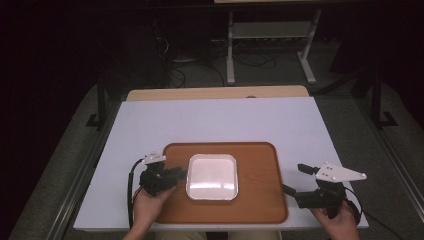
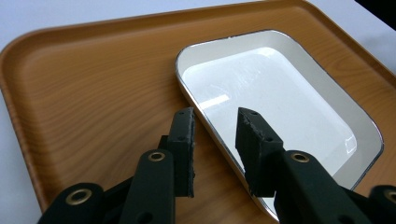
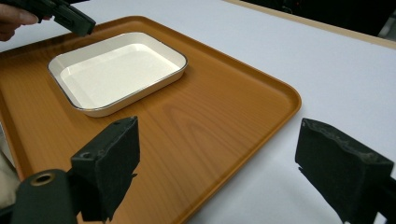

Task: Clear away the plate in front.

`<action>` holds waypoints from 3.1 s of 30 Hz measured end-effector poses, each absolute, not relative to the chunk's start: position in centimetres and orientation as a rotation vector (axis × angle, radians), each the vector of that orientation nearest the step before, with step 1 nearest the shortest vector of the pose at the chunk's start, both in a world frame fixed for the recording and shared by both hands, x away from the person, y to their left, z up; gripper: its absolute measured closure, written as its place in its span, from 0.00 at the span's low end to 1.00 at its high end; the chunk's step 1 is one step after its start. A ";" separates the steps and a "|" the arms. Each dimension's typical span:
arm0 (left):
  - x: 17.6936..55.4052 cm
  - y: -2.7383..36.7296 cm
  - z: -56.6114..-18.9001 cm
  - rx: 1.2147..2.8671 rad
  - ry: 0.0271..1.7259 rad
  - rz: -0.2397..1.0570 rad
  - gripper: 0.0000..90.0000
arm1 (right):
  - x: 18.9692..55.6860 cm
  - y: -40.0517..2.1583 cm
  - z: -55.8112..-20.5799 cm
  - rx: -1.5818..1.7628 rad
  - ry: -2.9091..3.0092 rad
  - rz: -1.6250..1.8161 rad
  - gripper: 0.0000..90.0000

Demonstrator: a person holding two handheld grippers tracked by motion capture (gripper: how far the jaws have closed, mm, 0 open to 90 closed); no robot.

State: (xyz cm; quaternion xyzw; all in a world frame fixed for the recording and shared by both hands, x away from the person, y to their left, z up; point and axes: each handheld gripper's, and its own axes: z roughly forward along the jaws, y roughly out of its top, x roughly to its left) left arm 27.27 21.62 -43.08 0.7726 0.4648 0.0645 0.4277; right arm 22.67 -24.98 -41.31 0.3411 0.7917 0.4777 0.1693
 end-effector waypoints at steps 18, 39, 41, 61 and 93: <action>27.6 23.1 -42.4 1.957 1.019 0.235 0.65 | 22.7 -25.2 -41.4 0.988 2.241 1.354 0.15; 27.3 25.0 -41.8 1.950 0.921 0.306 0.48 | 22.8 -25.5 -41.4 0.997 2.239 1.348 0.15; 27.2 25.2 -41.8 1.951 0.909 0.319 0.46 | 22.8 -25.5 -41.4 0.997 2.238 1.348 0.15; 26.4 28.0 -41.4 1.914 0.880 0.441 0.40 | 22.9 -25.7 -41.6 1.005 2.240 1.341 0.15; 25.1 31.4 -43.3 1.900 0.912 0.444 0.35 | 23.2 -26.4 -42.6 1.034 2.278 1.290 0.15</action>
